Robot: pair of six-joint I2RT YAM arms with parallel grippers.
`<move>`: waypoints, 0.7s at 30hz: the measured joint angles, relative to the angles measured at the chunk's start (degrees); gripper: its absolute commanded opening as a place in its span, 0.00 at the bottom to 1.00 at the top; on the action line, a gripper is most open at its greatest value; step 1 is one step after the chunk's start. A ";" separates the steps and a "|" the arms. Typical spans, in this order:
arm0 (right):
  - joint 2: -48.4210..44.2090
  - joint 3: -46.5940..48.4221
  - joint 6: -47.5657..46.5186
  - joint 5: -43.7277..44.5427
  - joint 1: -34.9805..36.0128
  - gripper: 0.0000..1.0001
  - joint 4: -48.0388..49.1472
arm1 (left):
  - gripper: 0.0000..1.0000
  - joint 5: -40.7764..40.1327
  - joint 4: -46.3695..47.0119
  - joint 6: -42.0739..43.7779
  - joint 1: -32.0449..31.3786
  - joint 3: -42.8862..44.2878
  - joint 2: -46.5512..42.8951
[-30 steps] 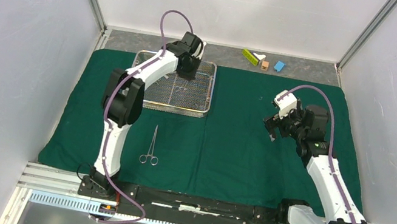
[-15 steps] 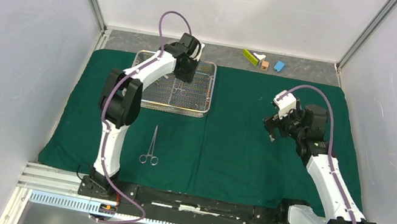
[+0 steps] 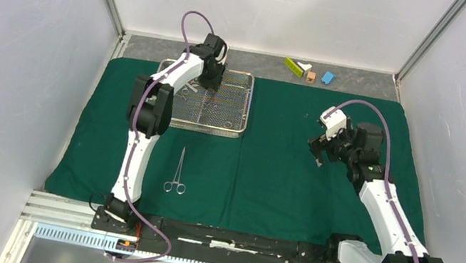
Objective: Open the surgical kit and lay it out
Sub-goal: Pick up the medical item from the container.
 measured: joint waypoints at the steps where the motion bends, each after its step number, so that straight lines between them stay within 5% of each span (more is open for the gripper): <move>1: 0.00 0.00 -0.02 0.00 0.00 0.95 -0.02 | 0.49 0.02 -0.31 0.00 0.20 0.42 0.94; 9: 0.35 0.00 -0.35 0.00 0.00 0.95 -0.11 | 0.42 1.51 -1.29 0.04 0.37 1.64 1.99; 21: 0.35 0.00 -0.35 -0.02 0.00 0.96 -0.11 | 0.17 1.22 -3.19 0.46 0.42 4.50 3.78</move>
